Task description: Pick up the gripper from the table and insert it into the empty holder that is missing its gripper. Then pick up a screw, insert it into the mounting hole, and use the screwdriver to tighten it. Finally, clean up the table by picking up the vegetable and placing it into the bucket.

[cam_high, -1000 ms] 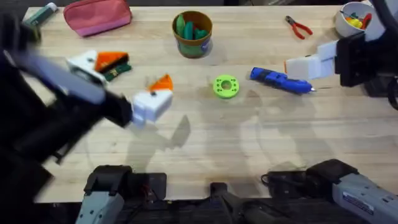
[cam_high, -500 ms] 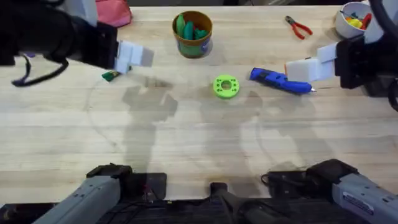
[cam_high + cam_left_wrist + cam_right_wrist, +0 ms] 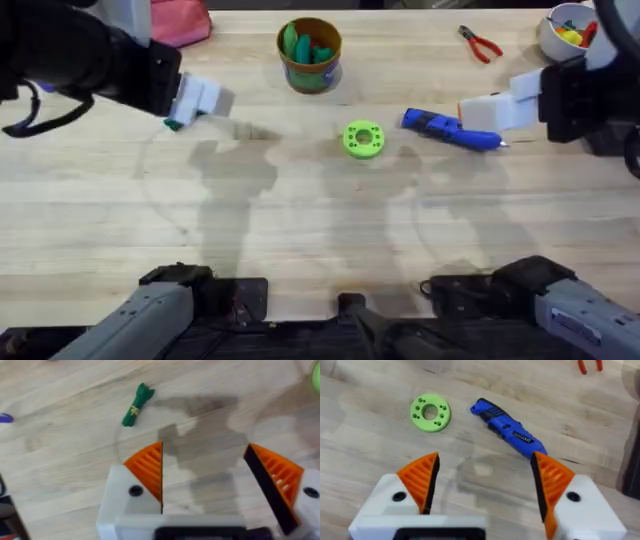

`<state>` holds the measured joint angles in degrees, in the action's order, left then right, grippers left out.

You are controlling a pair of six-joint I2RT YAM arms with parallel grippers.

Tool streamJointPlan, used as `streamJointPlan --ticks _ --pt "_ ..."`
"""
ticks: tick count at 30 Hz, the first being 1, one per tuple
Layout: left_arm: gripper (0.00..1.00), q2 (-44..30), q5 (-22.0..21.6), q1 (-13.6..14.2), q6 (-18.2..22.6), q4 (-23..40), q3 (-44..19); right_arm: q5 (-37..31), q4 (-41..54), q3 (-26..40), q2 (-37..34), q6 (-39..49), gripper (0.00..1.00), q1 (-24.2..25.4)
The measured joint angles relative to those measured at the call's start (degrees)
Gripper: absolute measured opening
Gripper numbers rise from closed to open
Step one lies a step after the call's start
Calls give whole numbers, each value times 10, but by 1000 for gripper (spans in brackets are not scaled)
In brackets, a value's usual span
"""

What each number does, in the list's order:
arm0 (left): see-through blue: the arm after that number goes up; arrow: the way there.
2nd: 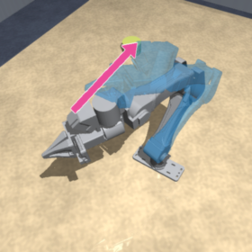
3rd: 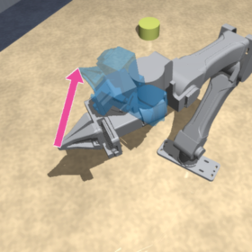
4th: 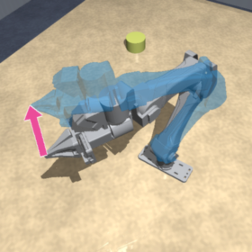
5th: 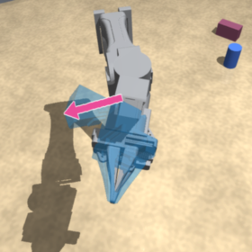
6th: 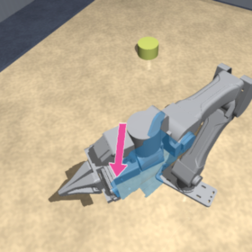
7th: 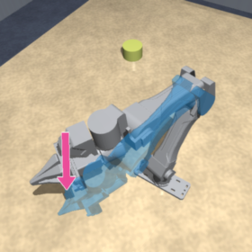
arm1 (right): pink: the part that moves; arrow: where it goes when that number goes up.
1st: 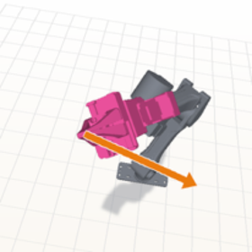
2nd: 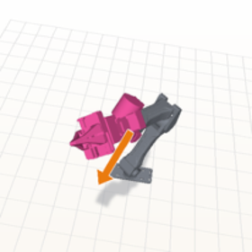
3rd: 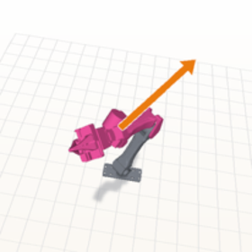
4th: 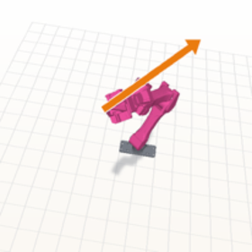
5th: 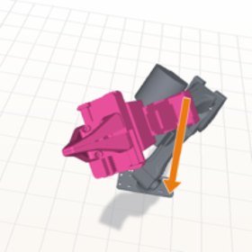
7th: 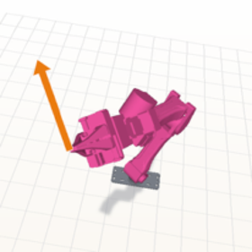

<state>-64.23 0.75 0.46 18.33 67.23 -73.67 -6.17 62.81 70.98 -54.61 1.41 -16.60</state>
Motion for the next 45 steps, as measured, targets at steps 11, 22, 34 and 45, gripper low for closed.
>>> streamJointPlan --ticks 11,22,34,45 --pt "985 -91 14 -176 253 10 -11 0 0 0 0 0 993 0" --pt "986 -274 20 -213 373 -38 -85 0 0 0 0 0 993 0" --pt "986 -429 20 -213 451 -87 -105 0 0 0 0 0 992 0" --pt "986 -479 28 -181 530 -156 -105 0 0 0 0 -2 991 0"
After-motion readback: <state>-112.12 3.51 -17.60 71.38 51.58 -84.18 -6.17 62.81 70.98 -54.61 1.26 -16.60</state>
